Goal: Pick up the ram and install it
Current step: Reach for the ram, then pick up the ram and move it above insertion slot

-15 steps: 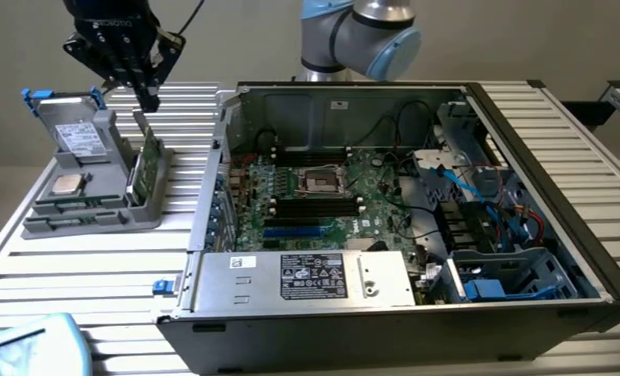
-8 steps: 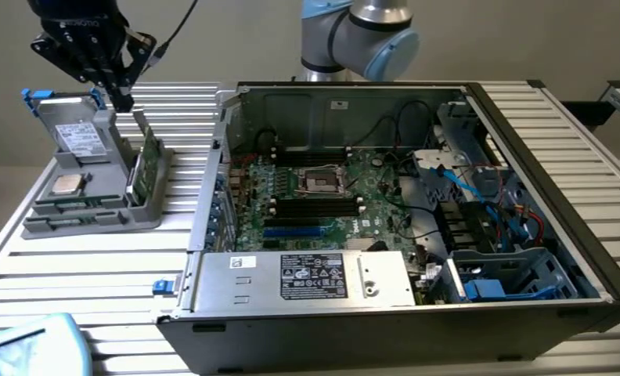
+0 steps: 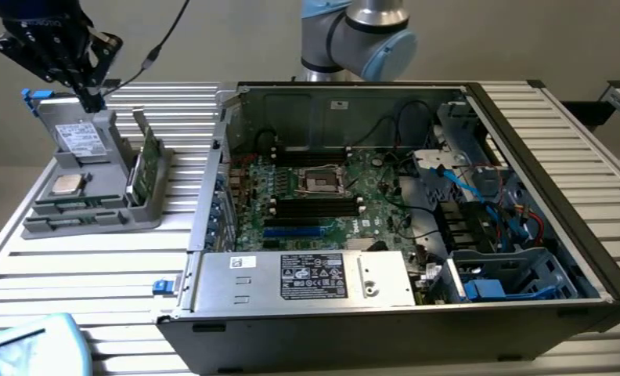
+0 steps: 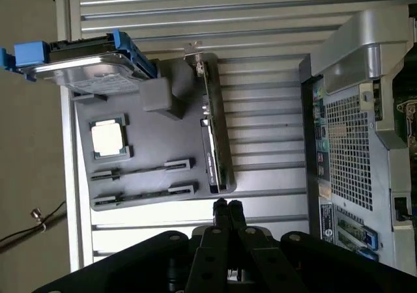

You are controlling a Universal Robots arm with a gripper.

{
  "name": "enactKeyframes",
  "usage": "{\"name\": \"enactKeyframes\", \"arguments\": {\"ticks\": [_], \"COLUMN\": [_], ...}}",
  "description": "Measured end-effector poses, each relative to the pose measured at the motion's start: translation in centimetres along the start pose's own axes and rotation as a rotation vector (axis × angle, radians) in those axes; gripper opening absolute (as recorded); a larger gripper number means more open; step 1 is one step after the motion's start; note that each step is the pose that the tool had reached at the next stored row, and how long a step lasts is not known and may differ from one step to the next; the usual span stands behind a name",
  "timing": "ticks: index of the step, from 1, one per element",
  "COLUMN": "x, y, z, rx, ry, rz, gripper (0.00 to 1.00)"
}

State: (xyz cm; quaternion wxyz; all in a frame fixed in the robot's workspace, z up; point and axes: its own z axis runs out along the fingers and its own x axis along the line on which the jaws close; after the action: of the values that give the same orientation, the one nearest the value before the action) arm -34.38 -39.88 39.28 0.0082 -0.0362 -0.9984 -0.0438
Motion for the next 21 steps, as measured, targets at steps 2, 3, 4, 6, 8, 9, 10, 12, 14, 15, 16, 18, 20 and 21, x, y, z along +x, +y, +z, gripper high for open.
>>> {"name": "enactKeyframes", "arguments": {"ticks": [2,3,4,6,8,9,10,12,14,15,16,18,20,21], "x": [0.9,1.4,1.8,2.7,3.6,4.1,4.5,5.5,6.4,6.8,7.2,7.4,7.4,7.4], "y": [-0.06,-0.10,-0.13,-0.20,-0.26,-0.30,-0.33,-0.40,-0.47,-0.50,-0.53,-0.54,-0.54,-0.54], "z": [0.01,0.02,0.02,0.03,0.04,0.05,0.06,0.07,0.08,0.08,0.09,0.10,0.09,0.09], "rx": [-0.0010,-0.0016,-0.0021,-0.0030,-0.0039,-0.0041,-0.0044,-0.0048,-0.0049,-0.0050,-0.0049,-0.0050,-0.0049,-0.0049], "ry": [0.0026,0.0037,0.0047,0.0067,0.0086,0.0095,0.0104,0.0122,0.0141,0.0150,0.0158,0.0161,0.0162,0.0162], "rz": [0.000,0.000,0.000,0.001,0.001,0.001,0.001,0.001,0.001,0.001,0.001,0.001,0.001,0.001], "gripper": [0.11,0.11,0.11,0.11,0.11,0.11,0.11,0.11,0.11,0.11,0.11,0.11,0.11,0.11]}}
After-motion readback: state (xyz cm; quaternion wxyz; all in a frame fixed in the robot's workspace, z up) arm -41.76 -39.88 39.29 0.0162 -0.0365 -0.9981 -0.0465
